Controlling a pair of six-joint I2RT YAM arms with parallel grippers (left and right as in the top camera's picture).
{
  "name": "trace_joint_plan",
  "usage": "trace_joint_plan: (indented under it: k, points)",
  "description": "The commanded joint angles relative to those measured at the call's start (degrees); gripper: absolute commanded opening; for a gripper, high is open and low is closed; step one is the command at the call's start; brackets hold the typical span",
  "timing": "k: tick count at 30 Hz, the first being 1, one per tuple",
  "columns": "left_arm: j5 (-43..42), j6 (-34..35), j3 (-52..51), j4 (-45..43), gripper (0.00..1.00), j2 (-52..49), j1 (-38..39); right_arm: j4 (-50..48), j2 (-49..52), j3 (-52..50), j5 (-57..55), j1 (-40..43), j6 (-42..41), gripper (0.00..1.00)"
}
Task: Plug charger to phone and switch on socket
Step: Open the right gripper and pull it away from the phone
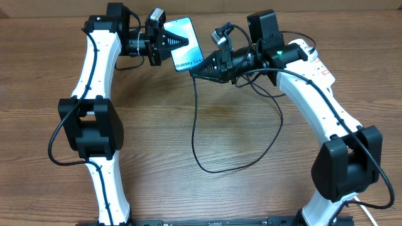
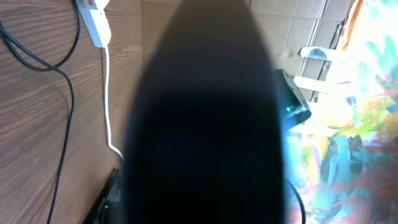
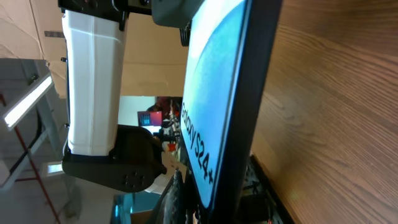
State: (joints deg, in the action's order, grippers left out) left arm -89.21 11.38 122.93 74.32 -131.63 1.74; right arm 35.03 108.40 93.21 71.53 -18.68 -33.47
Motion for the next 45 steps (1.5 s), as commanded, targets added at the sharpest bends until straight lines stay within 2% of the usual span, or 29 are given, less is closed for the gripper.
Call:
trace_joint_plan:
  k: [1,7,19,22,24,25,29,36,41,45]
  points:
    - [-1.4,-3.8,0.7,0.8,0.04,1.0,3.0,-2.2,2.1,0.9,-2.2,1.0,-0.2,0.05]
    - [0.4,-4.6,0.7,0.8,0.04,1.0,3.4,-4.6,2.1,0.9,-1.8,1.0,-4.6,0.04]
    - [0.7,-5.0,0.7,0.9,0.04,1.0,4.0,-5.4,2.1,0.9,-2.9,0.9,-5.8,0.04]
    - [0.9,-5.0,0.7,0.7,0.04,1.0,3.8,-5.2,2.1,0.9,-2.8,0.9,-5.7,0.26]
    - [1.9,-5.0,0.7,0.6,0.04,1.0,3.5,-5.2,2.1,0.9,-2.8,0.9,-5.8,0.52]
    - [2.6,-5.0,0.7,0.6,0.04,1.0,3.3,-5.1,2.1,0.9,-2.8,0.9,-5.8,0.61]
    - [3.3,-5.0,0.7,0.4,0.04,1.0,2.2,-4.9,2.1,0.9,-2.8,0.9,-5.8,0.64]
    - [6.8,-5.0,0.7,-3.3,0.04,1.0,-0.7,-3.2,2.1,0.9,-4.7,1.5,-3.1,0.88]
    - [14.7,-6.7,0.7,-2.4,0.04,1.0,-2.5,5.1,2.1,0.9,-16.7,2.8,0.1,0.93]
    - [20.1,-15.7,0.7,3.7,0.04,1.0,-2.4,12.5,2.1,0.9,-30.8,3.9,3.6,0.98]
